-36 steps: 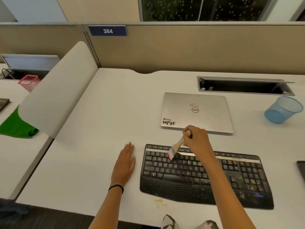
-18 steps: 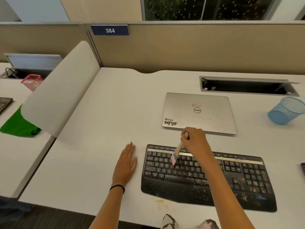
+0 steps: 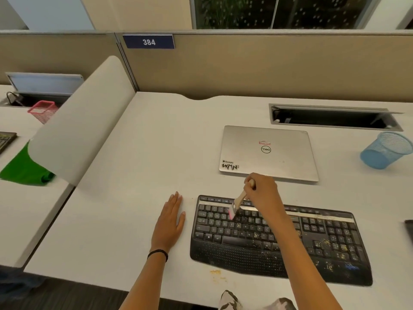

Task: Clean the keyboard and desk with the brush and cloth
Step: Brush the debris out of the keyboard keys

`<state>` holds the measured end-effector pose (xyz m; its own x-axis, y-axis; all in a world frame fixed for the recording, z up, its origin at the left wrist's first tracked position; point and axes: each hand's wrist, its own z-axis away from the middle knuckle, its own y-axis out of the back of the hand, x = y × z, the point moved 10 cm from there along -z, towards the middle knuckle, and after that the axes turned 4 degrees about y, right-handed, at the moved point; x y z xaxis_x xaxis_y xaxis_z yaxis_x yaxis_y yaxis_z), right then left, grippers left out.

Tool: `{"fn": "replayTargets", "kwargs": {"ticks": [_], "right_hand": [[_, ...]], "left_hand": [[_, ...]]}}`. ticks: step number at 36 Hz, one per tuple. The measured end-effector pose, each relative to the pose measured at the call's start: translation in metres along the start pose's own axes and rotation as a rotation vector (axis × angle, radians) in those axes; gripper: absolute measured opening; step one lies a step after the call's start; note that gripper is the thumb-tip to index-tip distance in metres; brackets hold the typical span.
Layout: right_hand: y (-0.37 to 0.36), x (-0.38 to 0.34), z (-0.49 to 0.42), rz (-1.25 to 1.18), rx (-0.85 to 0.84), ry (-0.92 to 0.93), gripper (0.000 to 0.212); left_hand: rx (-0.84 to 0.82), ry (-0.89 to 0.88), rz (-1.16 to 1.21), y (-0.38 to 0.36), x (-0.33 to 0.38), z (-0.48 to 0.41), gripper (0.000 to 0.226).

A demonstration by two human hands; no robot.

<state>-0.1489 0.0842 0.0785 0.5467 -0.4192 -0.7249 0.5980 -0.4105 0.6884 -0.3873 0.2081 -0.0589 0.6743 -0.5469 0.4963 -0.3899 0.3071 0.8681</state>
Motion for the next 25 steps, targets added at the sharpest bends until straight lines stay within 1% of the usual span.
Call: {"fn": "replayTargets", "kwargs": {"ticks": [4, 9, 11, 14, 16, 18, 22, 25], "right_hand": [[0.01, 0.006, 0.0, -0.006, 0.081, -0.018, 0.013], [0.032, -0.001, 0.001, -0.013, 0.188, 0.052, 0.015], [0.029, -0.004, 0.001, -0.01, 0.168, 0.078, 0.014], [0.009, -0.007, 0.001, -0.034, 0.05, 0.091, 0.015], [-0.004, -0.008, 0.001, 0.001, -0.038, 0.11, 0.018], [-0.005, -0.006, 0.0, 0.061, -0.078, 0.119, 0.021], [0.013, 0.004, -0.004, 0.131, -0.03, 0.097, 0.022], [0.027, 0.008, -0.004, 0.074, 0.051, 0.097, 0.021]], "left_hand": [[0.003, 0.0, 0.005, 0.0, 0.001, 0.0, 0.063], [0.001, 0.002, 0.005, 0.0, 0.001, 0.0, 0.064], [0.002, 0.004, 0.015, 0.0, 0.001, 0.001, 0.064], [0.008, 0.003, 0.015, 0.002, 0.001, 0.0, 0.063], [0.012, -0.003, 0.012, 0.002, 0.002, 0.0, 0.063], [0.011, -0.005, 0.009, 0.003, 0.003, 0.0, 0.063], [0.01, -0.008, 0.009, 0.002, 0.003, 0.0, 0.063], [0.004, 0.0, 0.009, 0.001, 0.001, 0.0, 0.063]]}}
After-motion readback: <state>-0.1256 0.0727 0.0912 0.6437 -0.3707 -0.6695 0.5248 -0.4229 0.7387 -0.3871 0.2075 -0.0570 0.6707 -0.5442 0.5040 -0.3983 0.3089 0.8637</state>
